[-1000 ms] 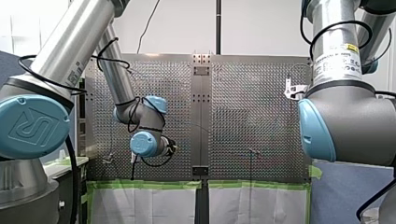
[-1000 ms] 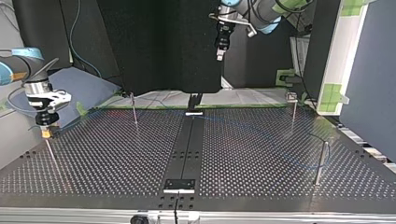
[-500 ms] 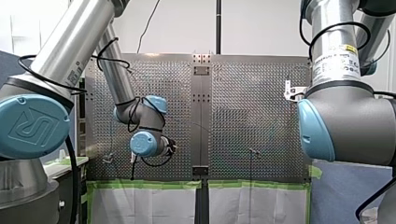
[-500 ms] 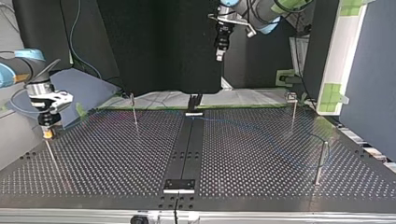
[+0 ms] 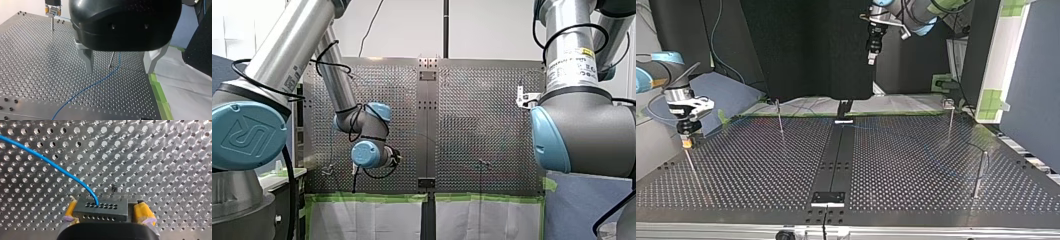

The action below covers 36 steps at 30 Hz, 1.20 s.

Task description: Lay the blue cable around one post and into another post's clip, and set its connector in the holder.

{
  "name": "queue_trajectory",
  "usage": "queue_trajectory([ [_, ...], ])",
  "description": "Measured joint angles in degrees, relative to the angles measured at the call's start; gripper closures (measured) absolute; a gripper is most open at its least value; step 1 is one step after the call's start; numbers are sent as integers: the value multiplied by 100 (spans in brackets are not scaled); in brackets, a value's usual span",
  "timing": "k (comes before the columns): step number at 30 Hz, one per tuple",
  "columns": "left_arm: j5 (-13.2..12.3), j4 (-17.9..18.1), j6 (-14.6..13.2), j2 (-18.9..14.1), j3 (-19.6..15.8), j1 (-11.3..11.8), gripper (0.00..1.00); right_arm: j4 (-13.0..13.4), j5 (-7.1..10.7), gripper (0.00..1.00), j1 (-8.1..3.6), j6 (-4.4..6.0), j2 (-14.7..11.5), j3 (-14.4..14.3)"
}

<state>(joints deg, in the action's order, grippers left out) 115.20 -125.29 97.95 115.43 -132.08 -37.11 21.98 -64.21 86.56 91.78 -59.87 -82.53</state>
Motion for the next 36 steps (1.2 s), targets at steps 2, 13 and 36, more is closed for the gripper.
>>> queue_trajectory([
  [2,-9,7,8,0,0,0,0,0,0,1,0,0,0,0],
  [13,-121,136,109,0,8,-14,0,0,0,1,0,0,0,0],
  [36,-170,153,128,0,9,-71,0,0,0,1,0,0,0,0],
])
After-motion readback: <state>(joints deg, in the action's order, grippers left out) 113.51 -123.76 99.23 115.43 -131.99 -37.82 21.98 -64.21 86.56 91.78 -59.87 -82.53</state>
